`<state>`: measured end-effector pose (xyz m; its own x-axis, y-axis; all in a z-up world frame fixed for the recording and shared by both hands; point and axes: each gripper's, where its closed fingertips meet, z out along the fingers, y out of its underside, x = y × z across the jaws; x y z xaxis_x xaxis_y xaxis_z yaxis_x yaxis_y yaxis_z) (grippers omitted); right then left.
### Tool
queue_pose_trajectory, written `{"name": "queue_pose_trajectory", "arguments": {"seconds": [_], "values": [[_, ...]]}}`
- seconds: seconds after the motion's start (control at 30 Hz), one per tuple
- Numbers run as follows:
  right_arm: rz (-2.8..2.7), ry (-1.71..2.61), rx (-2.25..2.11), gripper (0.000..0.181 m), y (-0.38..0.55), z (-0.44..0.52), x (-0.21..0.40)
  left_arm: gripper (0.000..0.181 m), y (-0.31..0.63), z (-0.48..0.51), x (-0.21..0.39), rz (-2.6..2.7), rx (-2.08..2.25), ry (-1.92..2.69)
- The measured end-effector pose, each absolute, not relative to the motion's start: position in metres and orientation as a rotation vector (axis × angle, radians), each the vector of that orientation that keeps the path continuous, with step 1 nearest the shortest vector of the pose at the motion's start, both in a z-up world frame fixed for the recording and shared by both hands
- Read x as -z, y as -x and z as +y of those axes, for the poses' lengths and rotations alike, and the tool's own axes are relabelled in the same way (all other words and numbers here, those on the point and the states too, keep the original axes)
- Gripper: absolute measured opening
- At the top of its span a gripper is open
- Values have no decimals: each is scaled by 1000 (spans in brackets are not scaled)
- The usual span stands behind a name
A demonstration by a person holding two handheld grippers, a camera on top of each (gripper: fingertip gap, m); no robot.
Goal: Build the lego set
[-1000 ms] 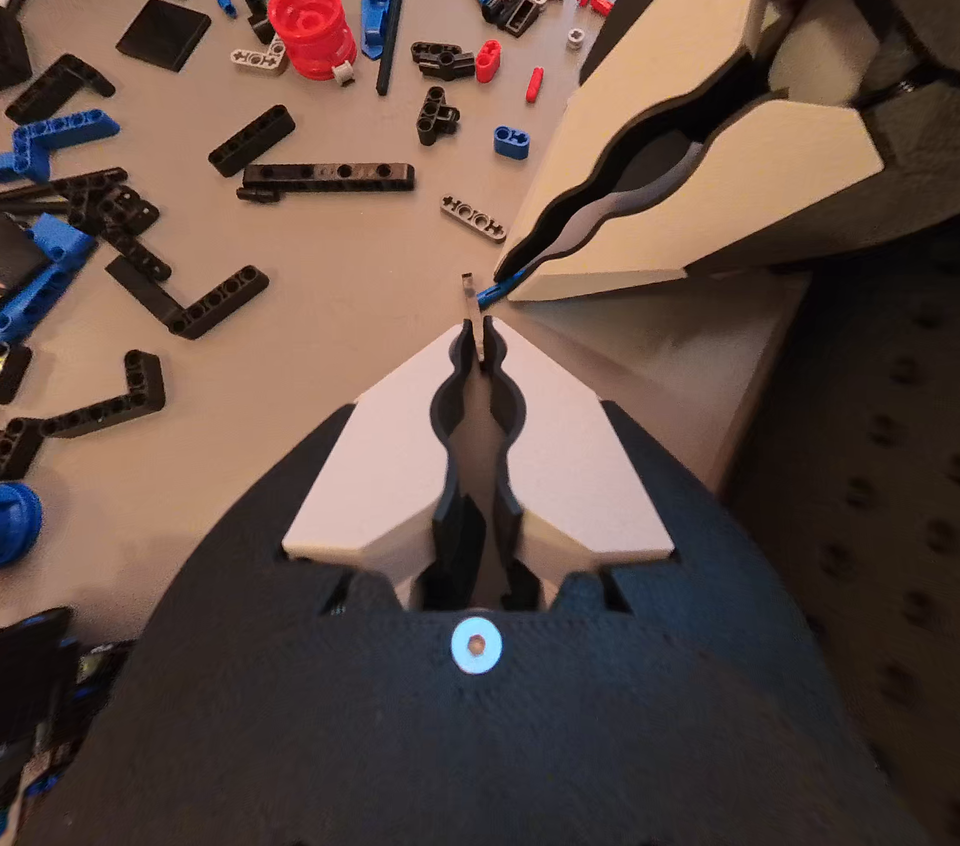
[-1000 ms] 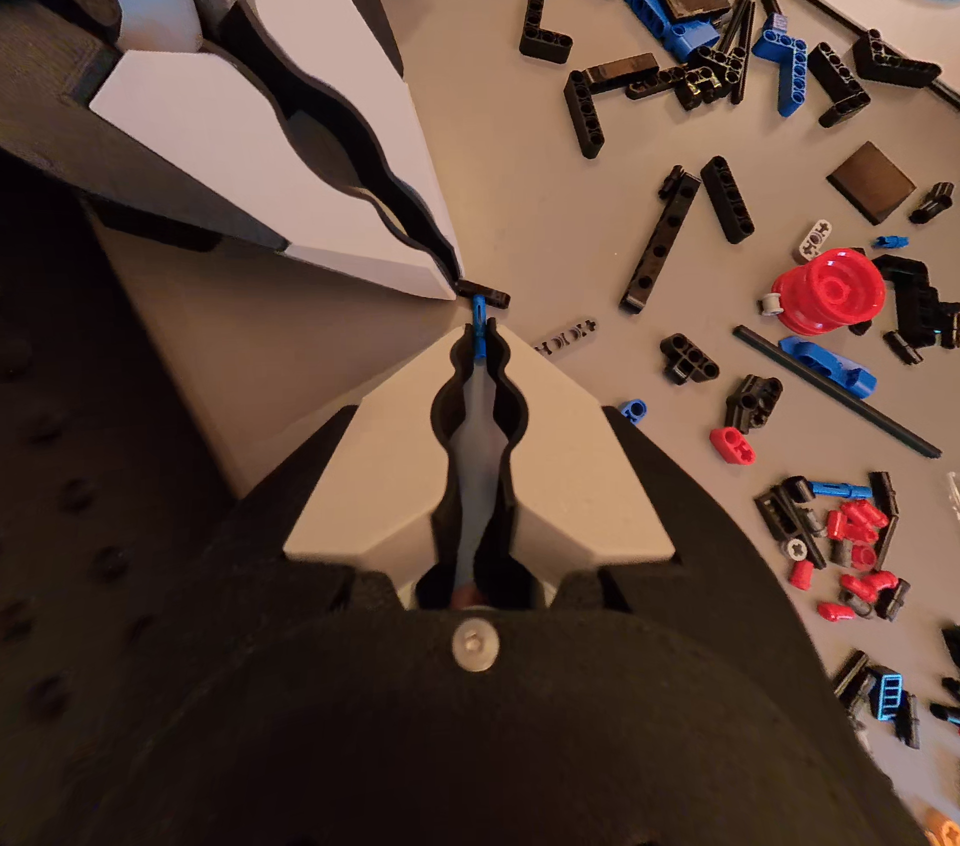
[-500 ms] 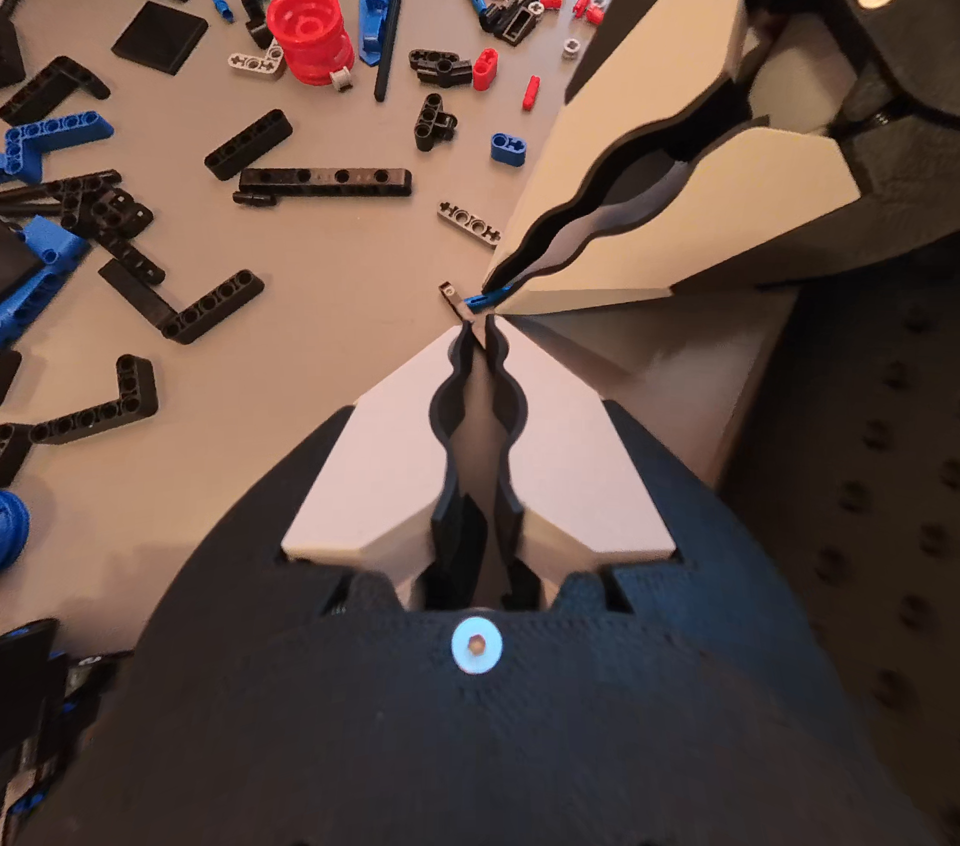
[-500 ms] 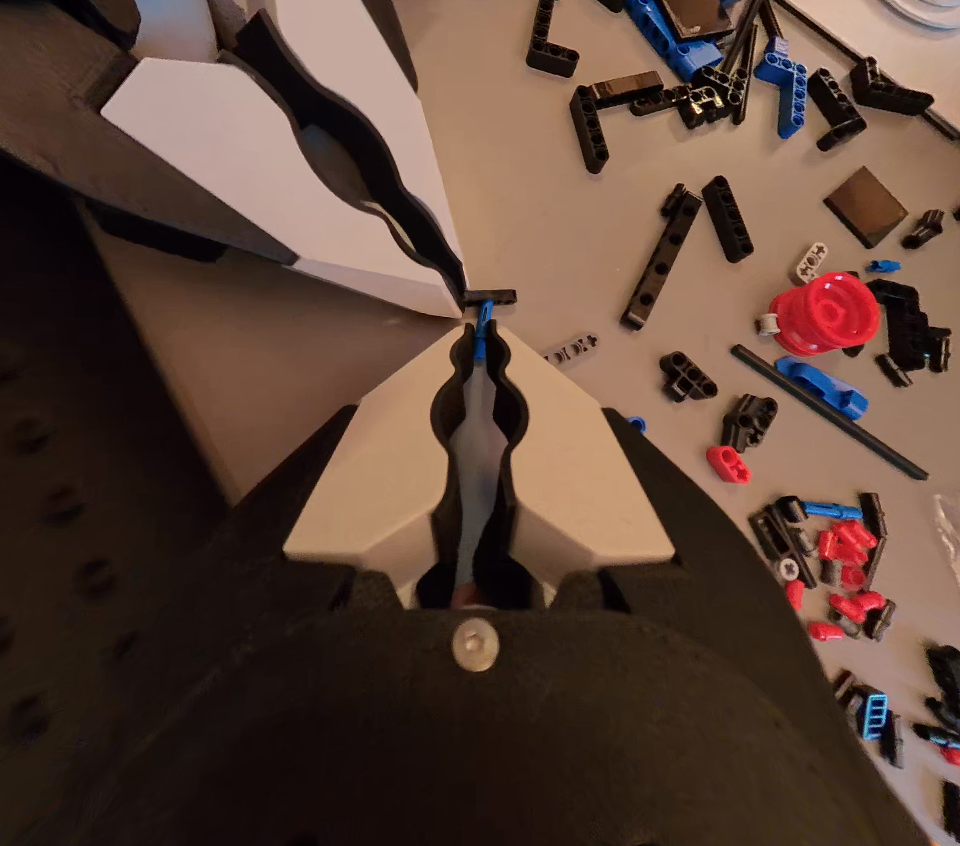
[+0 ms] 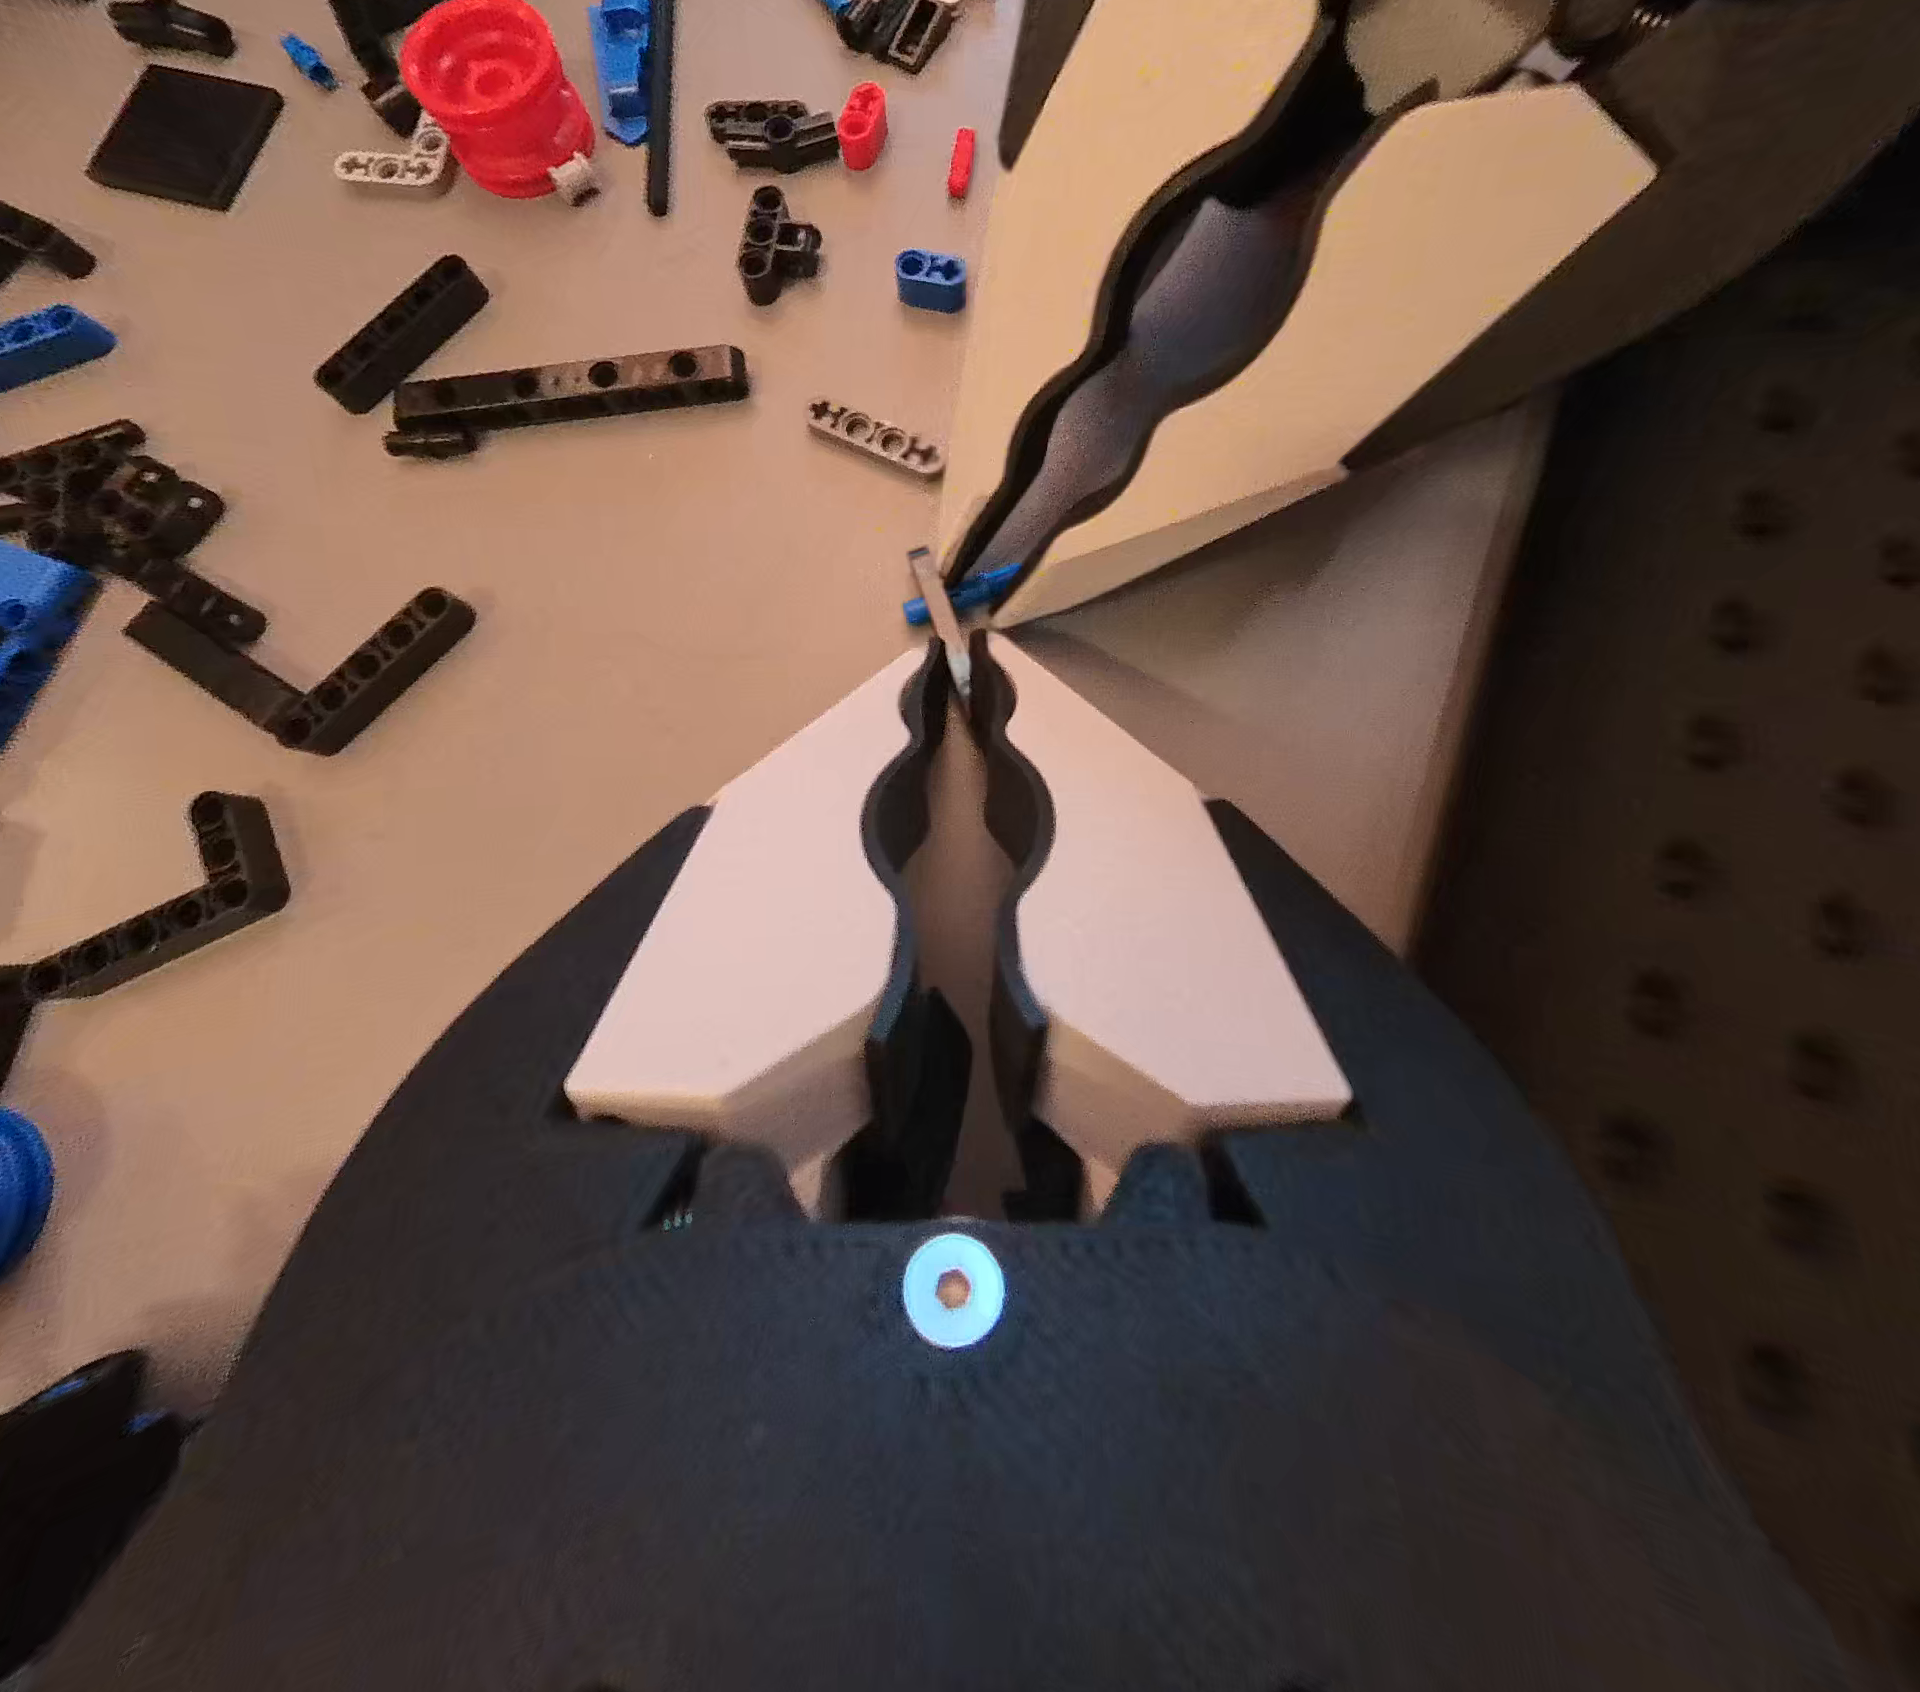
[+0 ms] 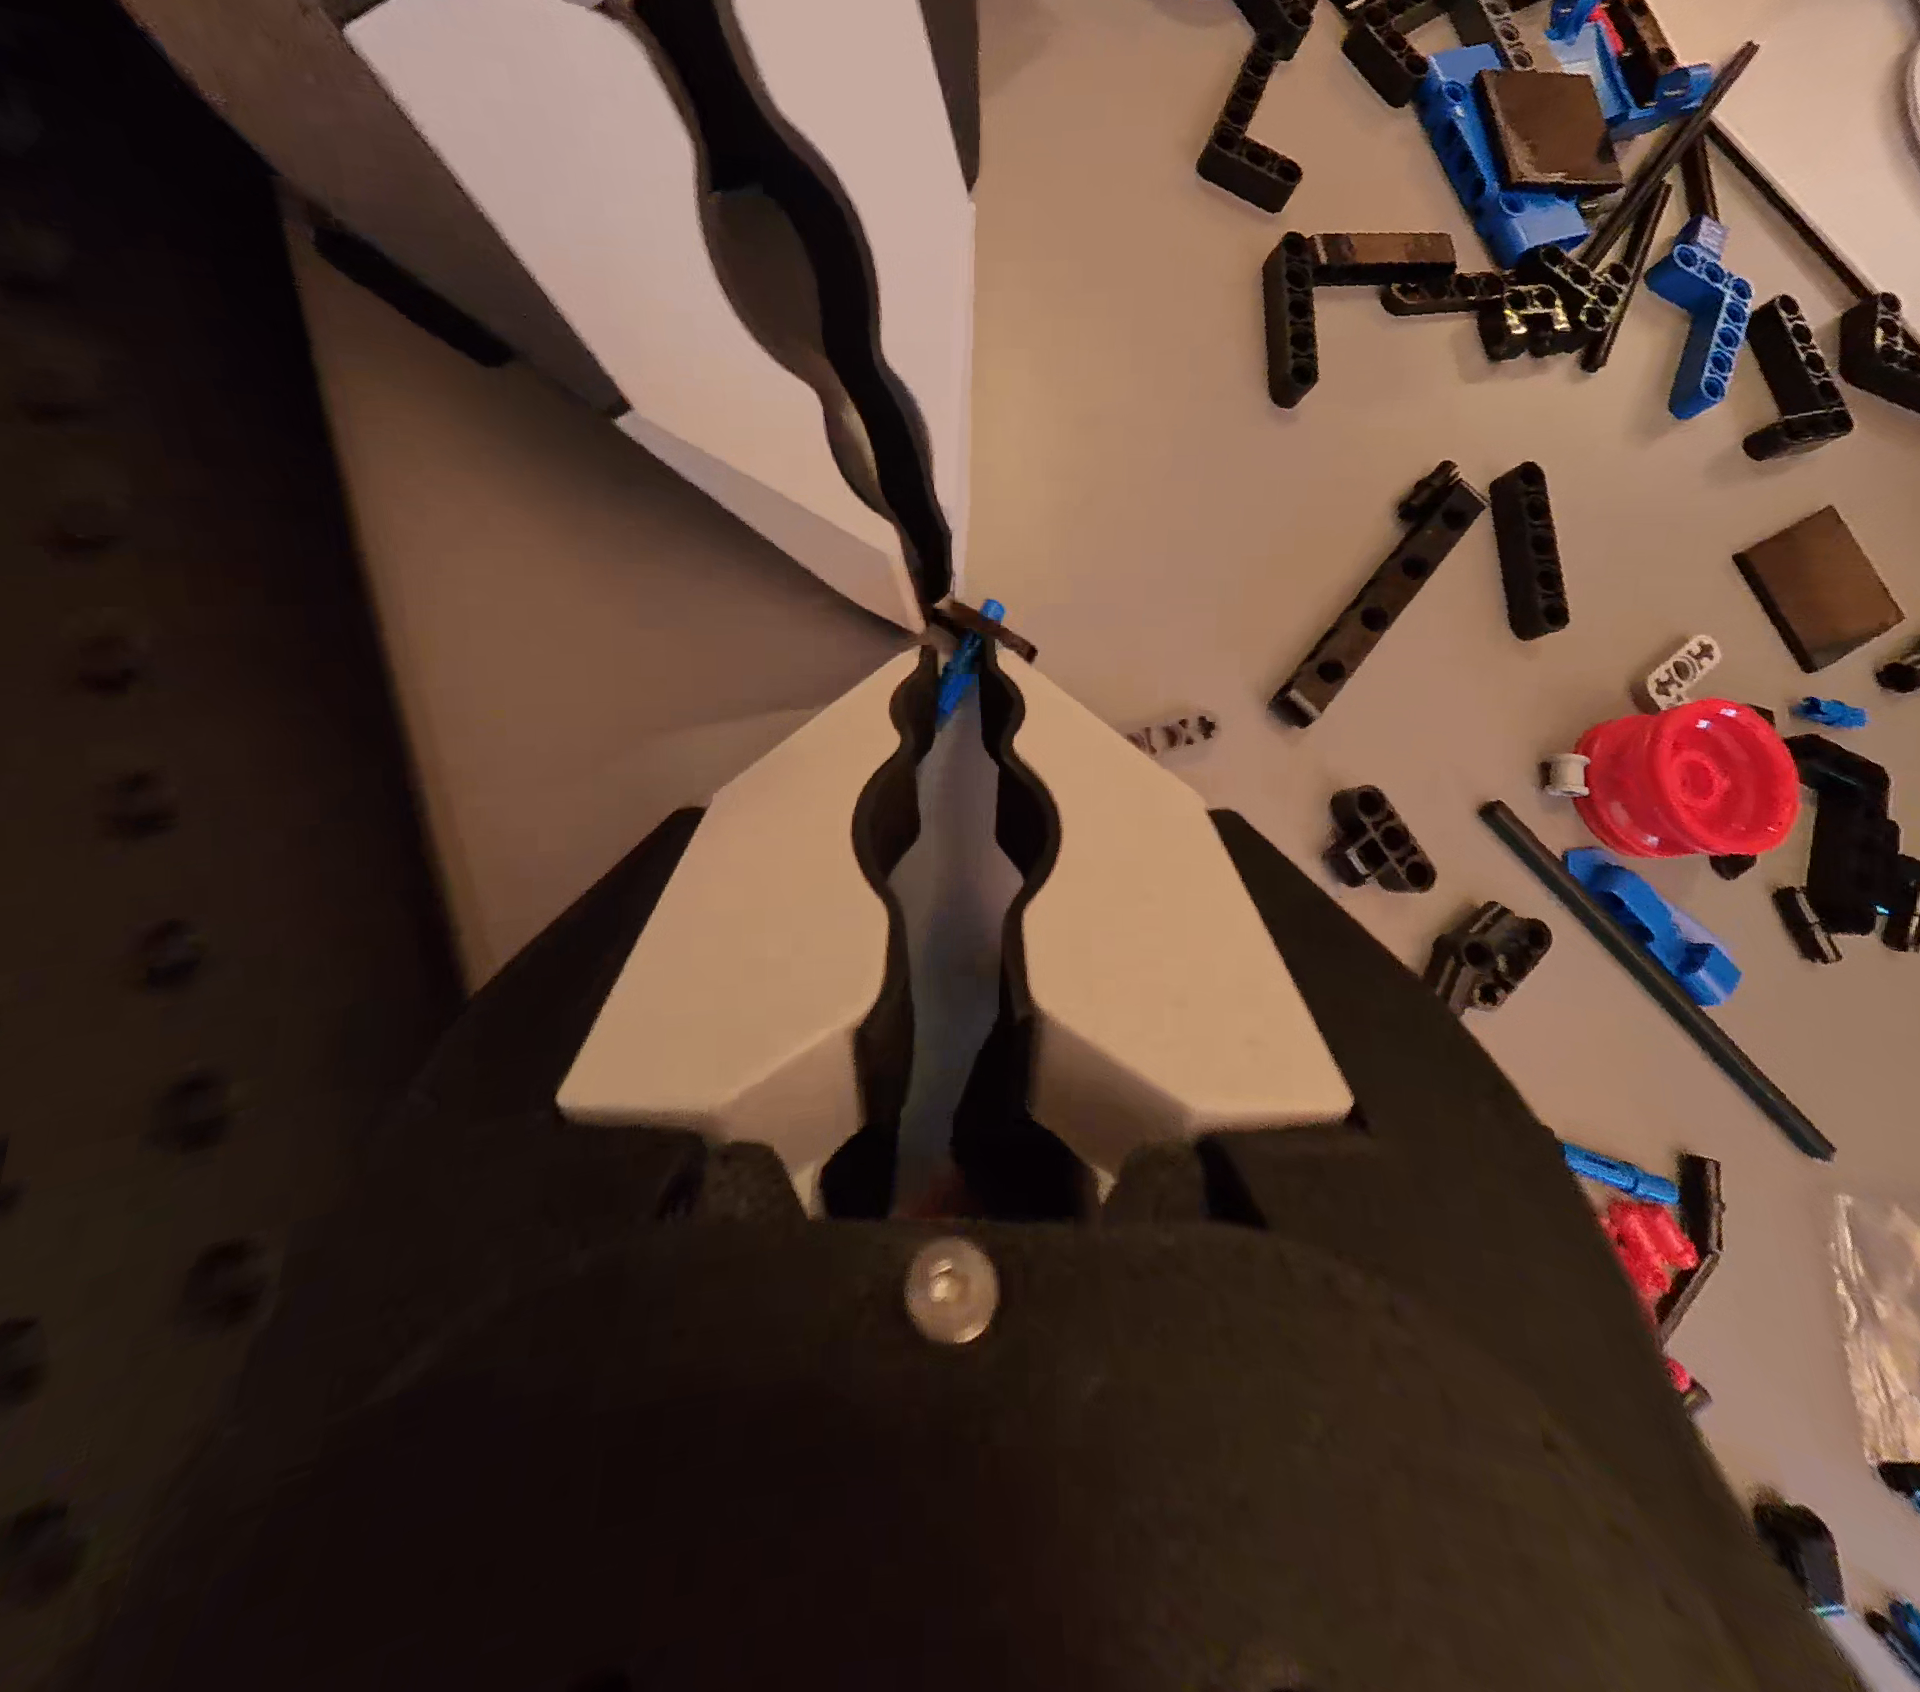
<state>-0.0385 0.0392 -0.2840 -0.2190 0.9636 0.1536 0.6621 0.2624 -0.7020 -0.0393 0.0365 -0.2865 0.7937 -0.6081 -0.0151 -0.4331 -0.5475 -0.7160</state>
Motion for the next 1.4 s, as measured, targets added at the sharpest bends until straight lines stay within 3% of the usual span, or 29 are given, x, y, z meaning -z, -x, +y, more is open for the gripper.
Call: {"name": "queue_pose_trajectory", "arguments": {"seconds": [0.3,0.83,1.13,1.2,1.3,1.4], "values": [[-2117,1310,-702,30,25,37,279,1,32,28,284,729,538,2255],[-2182,1281,-773,12,27,32,286,1,25,24,281,813,573,2216],[-2152,1302,-755,13,28,35,285,1,30,28,284,792,510,2234],[-2144,1296,-739,26,22,38,280,1,31,30,286,795,461,2230],[-2107,1331,-724,30,4,50,269,1,31,30,286,805,441,2226],[-2081,1395,-663,25,-17,66,268,13,34,32,281,786,428,2207]]}}
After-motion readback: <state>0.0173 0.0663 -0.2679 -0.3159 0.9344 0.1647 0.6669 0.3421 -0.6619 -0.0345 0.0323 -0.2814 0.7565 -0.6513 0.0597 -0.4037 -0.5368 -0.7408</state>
